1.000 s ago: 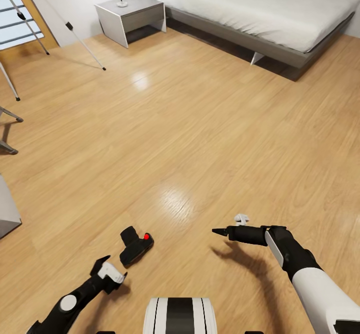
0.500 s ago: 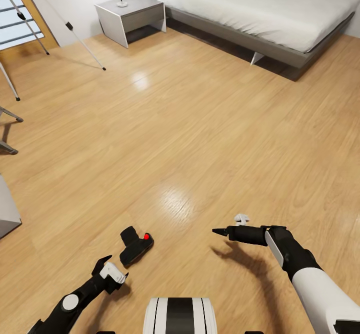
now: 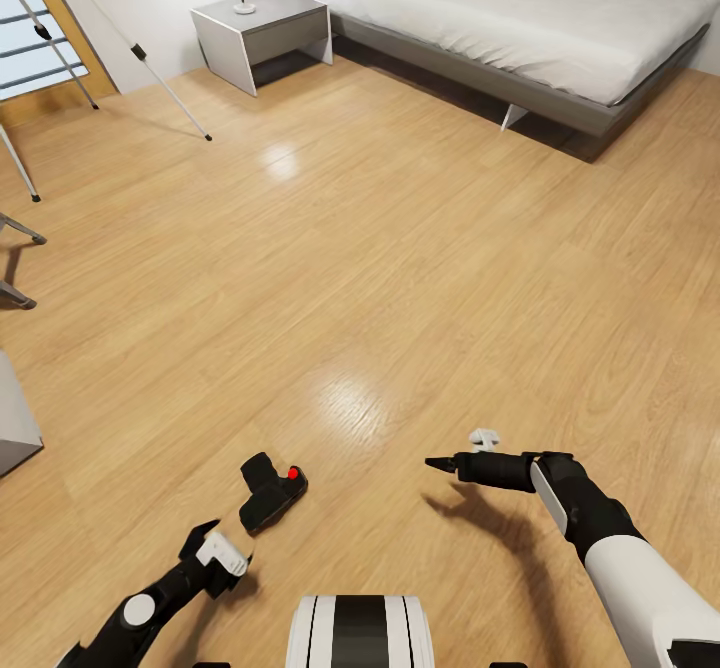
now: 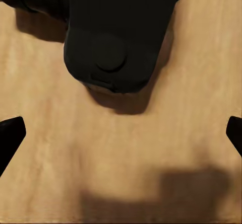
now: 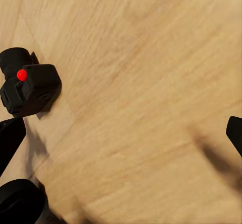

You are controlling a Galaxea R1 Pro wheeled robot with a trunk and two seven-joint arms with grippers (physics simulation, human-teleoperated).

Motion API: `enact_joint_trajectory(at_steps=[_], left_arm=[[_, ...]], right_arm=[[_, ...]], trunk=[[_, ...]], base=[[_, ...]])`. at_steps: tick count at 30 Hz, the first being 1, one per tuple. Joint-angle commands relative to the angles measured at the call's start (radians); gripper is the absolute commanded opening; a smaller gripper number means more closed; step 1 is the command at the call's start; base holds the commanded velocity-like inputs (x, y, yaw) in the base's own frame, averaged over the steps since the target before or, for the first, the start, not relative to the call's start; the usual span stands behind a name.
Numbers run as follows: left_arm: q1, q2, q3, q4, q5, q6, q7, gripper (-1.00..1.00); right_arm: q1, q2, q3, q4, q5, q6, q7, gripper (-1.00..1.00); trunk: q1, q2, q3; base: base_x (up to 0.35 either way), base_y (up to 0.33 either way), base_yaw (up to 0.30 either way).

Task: Attach the digital camera to the camera tripod in the bedroom.

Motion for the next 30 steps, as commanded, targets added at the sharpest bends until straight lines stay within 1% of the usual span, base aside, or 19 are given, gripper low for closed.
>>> enact_joint_trajectory(at_steps=[1, 4, 11, 15, 18, 24, 30], left_arm=[[-0.001, 0.001, -0.001, 0.006, -0.013, -0.002, 0.002, 1.0], [-0.003, 0.001, -0.001, 0.03, -0.021, 0.005, 0.004, 1.0], [-0.004, 0.001, -0.001, 0.047, -0.029, 0.011, 0.007, 1.0], [-0.004, 0.0, -0.001, 0.05, -0.046, 0.012, 0.013, 1.0], [-0.004, -0.001, -0.001, 0.05, -0.068, 0.012, 0.036, 1.0], [-0.004, -0.001, -0.001, 0.051, -0.122, 0.012, 0.115, 1.0], [-0.004, 0.0, -0.001, 0.051, -0.139, 0.011, 0.137, 1.0]], right_arm=[[0.0, 0.0, -0.001, 0.0, -0.008, 0.008, -0.001, 1.0], [0.0, 0.0, -0.001, 0.001, -0.008, 0.008, -0.009, 1.0], [0.0, 0.001, -0.001, 0.001, -0.009, 0.008, -0.028, 1.0], [0.0, 0.001, -0.001, 0.001, -0.009, 0.008, -0.033, 1.0], [0.0, 0.001, -0.001, 0.002, -0.009, 0.008, -0.035, 1.0], [0.0, 0.001, -0.001, 0.003, -0.009, 0.008, -0.036, 1.0], [0.0, 0.001, -0.001, 0.003, -0.009, 0.008, -0.036, 1.0]], trunk=[[0.0, 0.0, -0.001], [0.0, 0.0, -0.001], [0.0, 0.0, -0.001], [0.0, 0.0, -0.001], [0.0, 0.0, -0.001], [0.0, 0.0, -0.001], [0.0, 0.0, -0.001]], base=[[0.0, 0.0, 0.0], [0.0, 0.0, 0.0], [0.0, 0.0, 0.0], [0.0, 0.0, 0.0], [0.0, 0.0, 0.0], [0.0, 0.0, 0.0], [0.0, 0.0, 0.0]])
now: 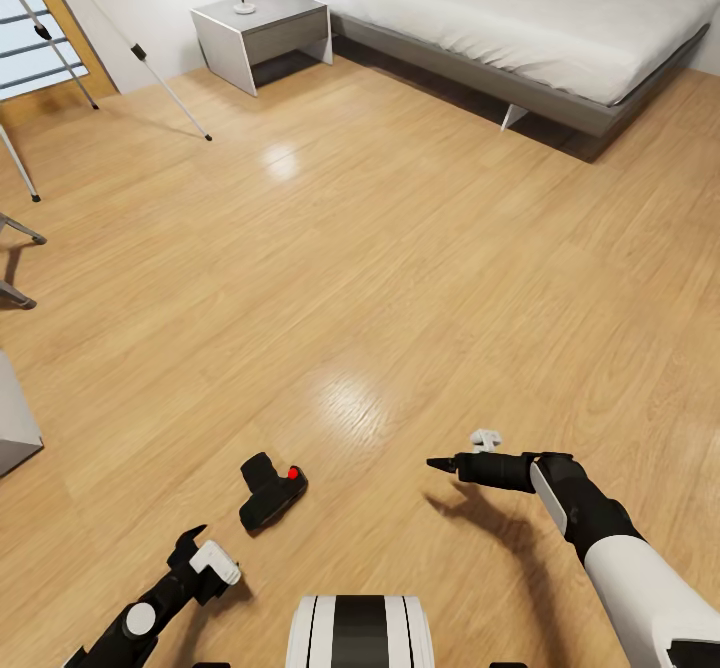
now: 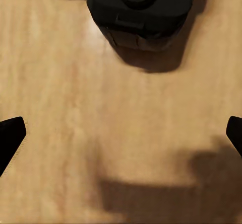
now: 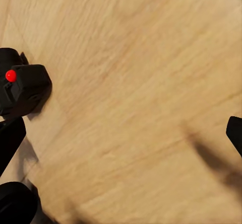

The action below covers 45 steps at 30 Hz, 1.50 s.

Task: Attach the digital camera to the camera tripod in the bedroom.

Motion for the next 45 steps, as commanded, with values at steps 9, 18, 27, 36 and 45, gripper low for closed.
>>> enact_joint_trajectory(at_steps=[9, 18, 27, 36, 45], left_arm=[[0.0, -0.001, 0.0, -0.007, -0.017, -0.005, 0.017, 1.0], [-0.018, -0.006, 0.001, -0.004, -0.017, -0.003, 0.021, 1.0], [-0.064, -0.028, 0.001, 0.008, -0.016, -0.001, 0.021, 1.0], [-0.119, -0.048, 0.001, 0.089, -0.016, 0.0, 0.021, 1.0], [-0.13, -0.053, 0.001, 0.114, -0.017, 0.0, 0.021, 1.0]], right_arm=[[0.0, 0.0, -0.001, 0.0, -0.008, 0.008, -0.007, 1.0], [0.0, 0.0, -0.001, 0.001, -0.008, 0.008, -0.011, 1.0], [0.0, 0.0, -0.001, 0.003, -0.009, 0.008, -0.029, 1.0], [0.0, 0.0, -0.001, 0.003, -0.009, -0.004, -0.035, 1.0], [0.0, 0.0, -0.001, 0.003, -0.011, -0.006, -0.036, 1.0]], trunk=[[0.0, 0.0, -0.001], [0.0, 0.0, -0.001], [0.0, 0.0, -0.001], [0.0, 0.0, -0.001], [0.0, 0.0, -0.001]], base=[[0.0, 0.0, 0.0], [0.0, 0.0, 0.0], [0.0, 0.0, 0.0], [0.0, 0.0, 0.0], [0.0, 0.0, 0.0]])
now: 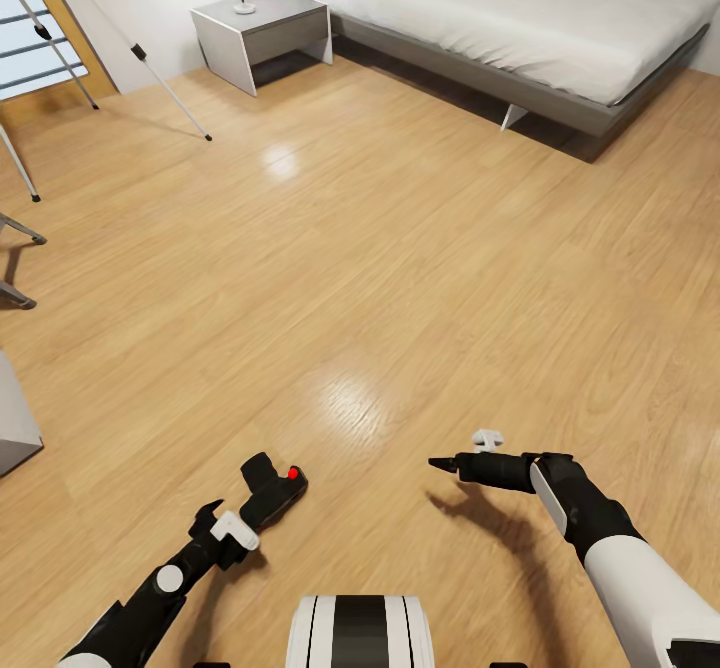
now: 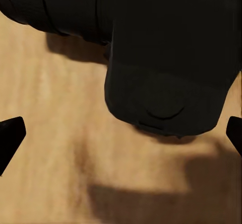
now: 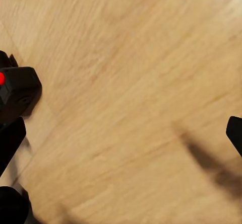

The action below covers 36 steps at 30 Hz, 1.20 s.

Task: Attach the digital camera to the camera tripod in the bedroom.

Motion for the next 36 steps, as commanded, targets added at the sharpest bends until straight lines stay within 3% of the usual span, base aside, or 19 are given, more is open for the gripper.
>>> enact_joint_trajectory(at_steps=[1, 10, 19, 36], left_arm=[[0.0, -0.001, -0.001, 0.0, -0.01, -0.004, 0.001, 1.0], [-0.005, -0.02, -0.001, 0.006, -0.009, -0.004, 0.001, 1.0], [-0.046, -0.033, -0.001, 0.06, -0.009, -0.004, 0.002, 1.0], [-0.068, -0.039, -0.001, 0.101, -0.01, -0.008, 0.008, 1.0]], right_arm=[[0.0, 0.0, -0.001, 0.0, -0.008, 0.008, 0.0, 1.0], [0.0, 0.0, -0.001, 0.0, -0.009, 0.007, 0.0, 1.0], [0.0, 0.0, -0.001, 0.0, -0.009, 0.007, 0.0, 1.0], [0.0, 0.0, -0.001, 0.0, -0.01, 0.007, 0.0, 1.0]], trunk=[[0.0, 0.0, -0.001], [0.0, 0.0, -0.001], [0.0, 0.0, -0.001], [0.0, 0.0, -0.001]], base=[[0.0, 0.0, 0.0], [0.0, 0.0, 0.0], [0.0, 0.0, 0.0], [0.0, 0.0, 0.0]])
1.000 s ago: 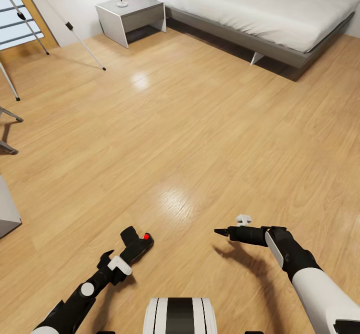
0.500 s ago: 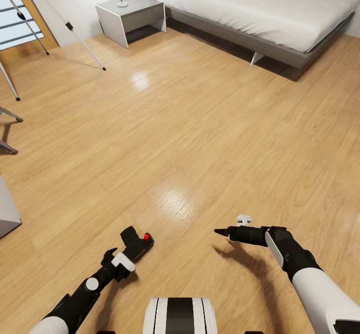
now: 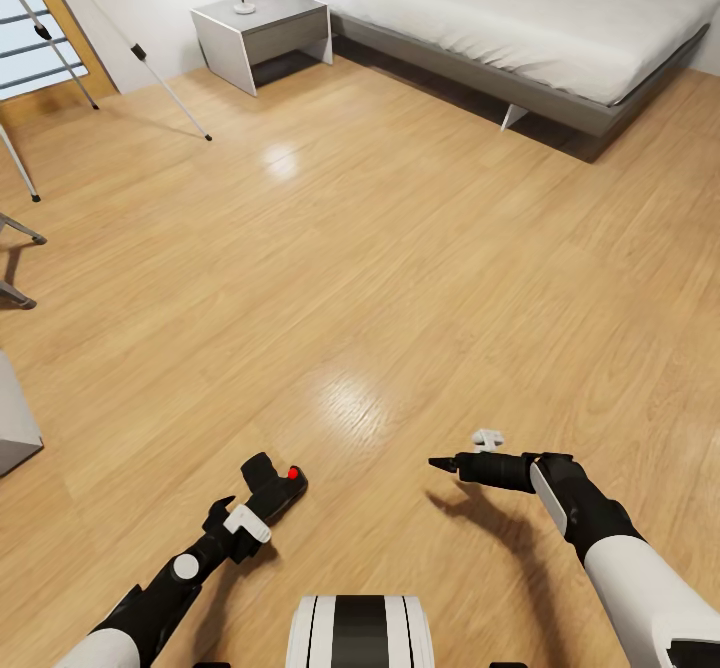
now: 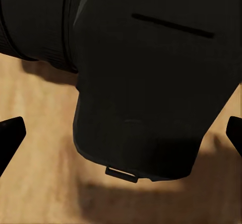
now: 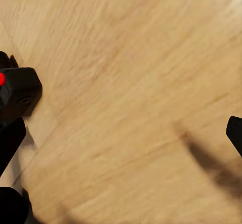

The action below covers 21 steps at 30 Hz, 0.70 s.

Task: Attach the digital camera to the camera tripod in the bedroom.

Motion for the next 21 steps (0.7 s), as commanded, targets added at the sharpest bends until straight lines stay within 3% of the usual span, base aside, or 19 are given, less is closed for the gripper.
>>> enact_joint_trajectory(at_steps=[1, 13, 21], left_arm=[[0.0, 0.0, -0.002, 0.0, -0.008, -0.003, 0.001, 1.0], [-0.001, -0.003, -0.001, 0.005, -0.008, -0.002, 0.001, 1.0], [-0.013, -0.02, -0.002, 0.009, -0.004, 0.0, 0.001, 1.0]], right_arm=[[0.0, 0.0, -0.001, 0.0, -0.008, 0.008, 0.0, 1.0], [0.0, 0.0, -0.001, 0.0, -0.008, 0.008, 0.001, 1.0], [0.0, 0.0, -0.001, 0.0, -0.008, 0.008, 0.001, 1.0]], trunk=[[0.0, 0.0, -0.001], [0.0, 0.0, -0.001], [0.0, 0.0, -0.001]], base=[[0.0, 0.0, 0.0], [0.0, 0.0, 0.0], [0.0, 0.0, 0.0]])
